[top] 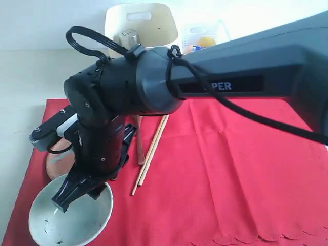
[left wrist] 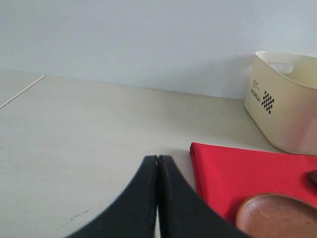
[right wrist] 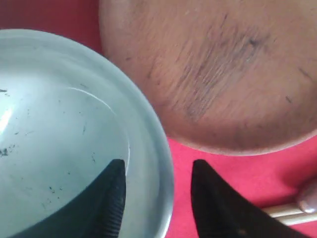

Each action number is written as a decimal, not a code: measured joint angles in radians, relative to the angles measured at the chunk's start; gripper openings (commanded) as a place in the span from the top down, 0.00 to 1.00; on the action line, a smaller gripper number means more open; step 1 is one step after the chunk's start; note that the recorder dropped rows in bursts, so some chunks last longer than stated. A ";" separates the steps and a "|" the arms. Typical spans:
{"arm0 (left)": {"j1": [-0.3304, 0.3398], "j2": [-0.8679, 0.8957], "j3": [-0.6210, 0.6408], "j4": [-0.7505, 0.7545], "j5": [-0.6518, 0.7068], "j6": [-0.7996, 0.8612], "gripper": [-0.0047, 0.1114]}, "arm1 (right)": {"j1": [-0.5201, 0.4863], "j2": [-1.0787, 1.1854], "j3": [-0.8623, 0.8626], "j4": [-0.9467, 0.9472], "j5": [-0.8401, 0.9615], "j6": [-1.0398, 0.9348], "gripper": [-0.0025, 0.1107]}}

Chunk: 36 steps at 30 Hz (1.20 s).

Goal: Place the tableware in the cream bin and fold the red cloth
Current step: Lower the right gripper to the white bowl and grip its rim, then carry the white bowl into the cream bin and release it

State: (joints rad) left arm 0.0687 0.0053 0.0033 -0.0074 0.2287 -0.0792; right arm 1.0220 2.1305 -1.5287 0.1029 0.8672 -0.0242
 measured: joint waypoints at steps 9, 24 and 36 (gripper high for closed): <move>0.000 0.000 0.000 0.000 0.000 0.000 0.95 | 0.000 0.003 0.000 0.081 -0.006 -0.041 0.98; 0.000 0.000 0.000 0.000 0.000 0.000 0.95 | -0.027 -0.231 0.000 0.002 -0.116 -0.055 0.98; 0.000 0.000 0.000 0.000 0.000 0.000 0.95 | -0.279 -0.308 0.000 -0.026 -0.445 0.004 0.98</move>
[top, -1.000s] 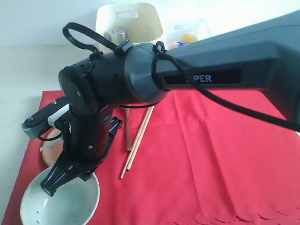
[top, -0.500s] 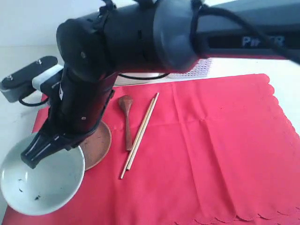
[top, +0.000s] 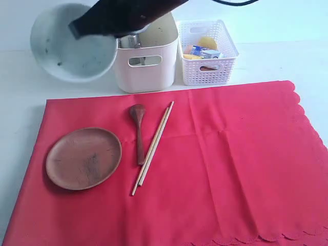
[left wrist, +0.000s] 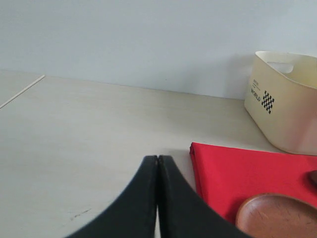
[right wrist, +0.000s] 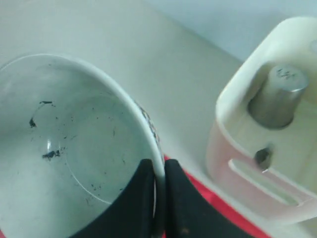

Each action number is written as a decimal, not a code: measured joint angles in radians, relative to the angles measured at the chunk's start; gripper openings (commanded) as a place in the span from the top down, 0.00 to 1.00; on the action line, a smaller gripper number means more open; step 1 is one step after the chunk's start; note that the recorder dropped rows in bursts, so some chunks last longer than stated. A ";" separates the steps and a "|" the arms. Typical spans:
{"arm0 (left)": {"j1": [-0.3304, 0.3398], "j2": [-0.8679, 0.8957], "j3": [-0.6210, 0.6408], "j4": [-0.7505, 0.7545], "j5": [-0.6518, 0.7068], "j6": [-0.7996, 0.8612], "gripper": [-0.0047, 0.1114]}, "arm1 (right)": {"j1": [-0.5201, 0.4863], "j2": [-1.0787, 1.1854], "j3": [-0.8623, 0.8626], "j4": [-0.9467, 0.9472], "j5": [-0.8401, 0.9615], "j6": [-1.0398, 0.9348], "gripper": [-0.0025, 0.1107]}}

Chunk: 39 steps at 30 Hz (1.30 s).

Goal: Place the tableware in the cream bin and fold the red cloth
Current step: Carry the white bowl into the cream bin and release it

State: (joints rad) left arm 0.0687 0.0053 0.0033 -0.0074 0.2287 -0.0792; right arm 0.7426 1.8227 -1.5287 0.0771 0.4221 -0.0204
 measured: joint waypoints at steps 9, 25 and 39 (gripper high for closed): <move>0.000 0.000 0.000 0.000 0.000 0.000 0.95 | -0.145 0.000 0.000 -0.002 -0.205 0.141 0.98; 0.000 0.000 0.000 0.000 0.000 0.000 0.95 | -0.283 0.133 0.000 -0.002 -0.330 0.278 0.98; 0.000 0.000 0.000 0.000 0.000 0.000 0.95 | -0.283 0.194 0.006 -0.002 -0.385 0.282 0.88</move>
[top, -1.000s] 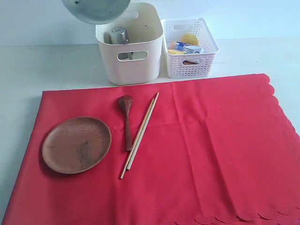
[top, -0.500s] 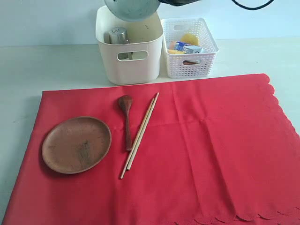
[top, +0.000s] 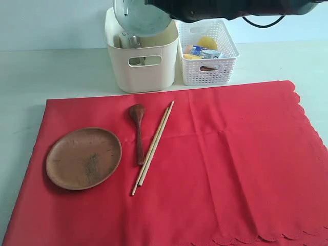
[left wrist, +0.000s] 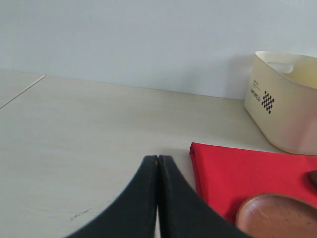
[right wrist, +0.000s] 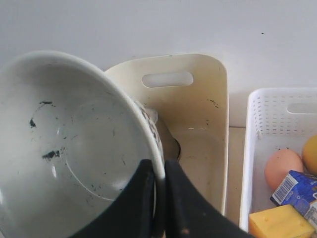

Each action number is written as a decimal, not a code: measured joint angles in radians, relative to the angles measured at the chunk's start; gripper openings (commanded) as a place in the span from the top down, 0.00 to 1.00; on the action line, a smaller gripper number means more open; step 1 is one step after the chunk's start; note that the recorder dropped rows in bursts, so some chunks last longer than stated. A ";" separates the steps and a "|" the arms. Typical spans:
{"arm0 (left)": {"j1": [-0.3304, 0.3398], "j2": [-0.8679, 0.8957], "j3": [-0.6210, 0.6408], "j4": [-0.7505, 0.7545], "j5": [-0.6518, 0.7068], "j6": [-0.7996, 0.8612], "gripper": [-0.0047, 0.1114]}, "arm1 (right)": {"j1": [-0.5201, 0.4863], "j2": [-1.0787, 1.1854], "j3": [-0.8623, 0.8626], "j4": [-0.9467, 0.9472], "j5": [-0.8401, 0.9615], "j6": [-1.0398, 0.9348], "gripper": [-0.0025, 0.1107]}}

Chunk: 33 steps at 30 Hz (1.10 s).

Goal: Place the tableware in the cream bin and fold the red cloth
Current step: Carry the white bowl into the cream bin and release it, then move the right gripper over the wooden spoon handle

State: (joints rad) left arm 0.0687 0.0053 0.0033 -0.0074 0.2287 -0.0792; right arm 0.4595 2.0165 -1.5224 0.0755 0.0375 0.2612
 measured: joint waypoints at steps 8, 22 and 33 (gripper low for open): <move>0.000 0.000 0.000 0.000 0.000 0.000 0.95 | 0.000 0.000 0.000 0.004 -0.011 0.002 0.57; 0.000 0.000 0.000 0.000 0.000 0.000 0.95 | 0.000 -0.043 0.000 -0.004 0.087 0.004 0.47; 0.000 0.000 0.000 0.000 0.000 0.000 0.95 | 0.000 -0.170 0.000 -0.103 0.307 0.004 0.48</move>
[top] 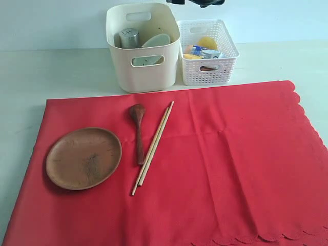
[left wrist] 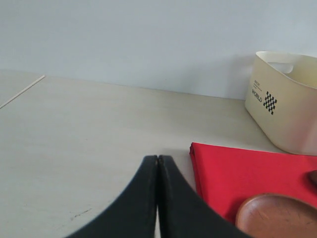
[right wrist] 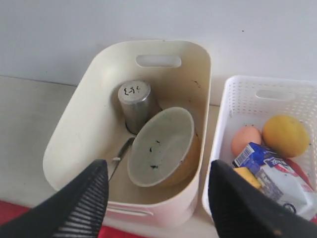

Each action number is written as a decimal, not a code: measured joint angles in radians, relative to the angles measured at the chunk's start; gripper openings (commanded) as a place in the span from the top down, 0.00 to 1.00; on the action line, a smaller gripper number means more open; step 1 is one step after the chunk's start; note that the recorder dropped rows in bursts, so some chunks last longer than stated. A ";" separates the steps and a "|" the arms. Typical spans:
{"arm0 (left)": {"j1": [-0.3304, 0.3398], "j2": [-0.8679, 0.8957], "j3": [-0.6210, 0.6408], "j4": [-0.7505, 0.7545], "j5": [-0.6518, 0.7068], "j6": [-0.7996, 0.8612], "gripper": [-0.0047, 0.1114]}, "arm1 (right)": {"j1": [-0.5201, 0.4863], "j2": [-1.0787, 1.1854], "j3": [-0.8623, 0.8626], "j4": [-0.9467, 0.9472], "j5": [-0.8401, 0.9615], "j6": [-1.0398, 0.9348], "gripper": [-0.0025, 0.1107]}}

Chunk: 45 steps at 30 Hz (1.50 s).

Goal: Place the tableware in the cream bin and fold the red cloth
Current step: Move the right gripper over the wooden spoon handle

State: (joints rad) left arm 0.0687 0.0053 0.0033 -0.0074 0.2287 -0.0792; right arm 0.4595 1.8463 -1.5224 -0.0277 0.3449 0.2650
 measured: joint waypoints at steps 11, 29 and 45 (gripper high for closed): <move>0.000 0.000 0.000 0.000 0.000 0.000 0.95 | 0.000 -0.050 0.000 0.016 0.266 -0.066 0.59; 0.000 0.000 0.000 0.000 0.000 0.000 0.95 | 0.176 0.006 0.000 0.214 0.411 -0.326 0.94; 0.000 0.000 0.000 0.000 0.000 0.000 0.95 | 0.272 0.193 0.000 0.154 0.423 -0.203 0.72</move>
State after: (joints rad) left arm 0.0687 0.0053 0.0033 -0.0074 0.2287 -0.0792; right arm 0.7314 2.0392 -1.5224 0.1261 0.7674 0.0617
